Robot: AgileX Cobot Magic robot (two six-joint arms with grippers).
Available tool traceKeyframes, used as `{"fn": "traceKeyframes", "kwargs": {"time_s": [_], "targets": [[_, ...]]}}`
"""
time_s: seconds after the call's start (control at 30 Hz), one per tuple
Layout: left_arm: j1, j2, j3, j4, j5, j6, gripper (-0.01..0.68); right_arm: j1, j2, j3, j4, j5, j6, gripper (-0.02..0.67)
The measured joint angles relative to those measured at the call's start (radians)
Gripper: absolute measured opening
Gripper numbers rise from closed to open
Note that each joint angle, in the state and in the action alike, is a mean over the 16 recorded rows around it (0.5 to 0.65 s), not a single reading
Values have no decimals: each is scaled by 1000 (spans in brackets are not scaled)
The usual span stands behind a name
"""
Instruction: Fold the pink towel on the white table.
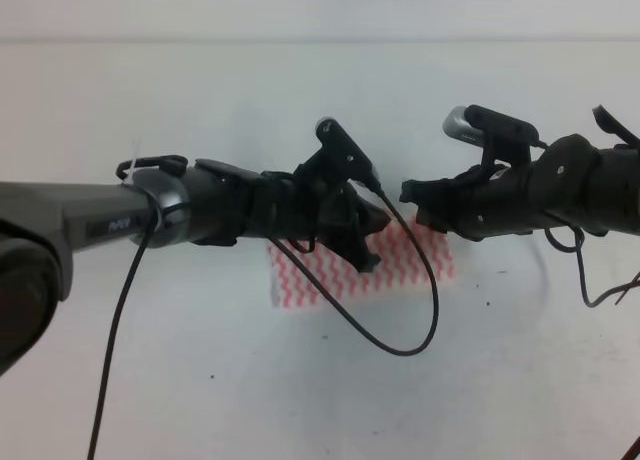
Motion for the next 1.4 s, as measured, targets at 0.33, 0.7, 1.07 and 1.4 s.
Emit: {"fn": "traceKeyframes", "kwargs": {"time_s": [0.33, 0.7, 1.07, 1.4], "targets": [[0, -3, -1, -52, -26, 58, -5, 0, -1, -5, 3, -46, 0, 216], [1, -68, -1, 150, -40, -201, -5, 0, 31, -89, -29, 22, -1, 136], [2, -111, -2, 565, 77, -687, -5, -4, 94, -156, -79, 93, 0, 24], [2, -113, -2, 686, 145, -816, -5, -26, 124, -157, -92, 93, 0, 18]]}}
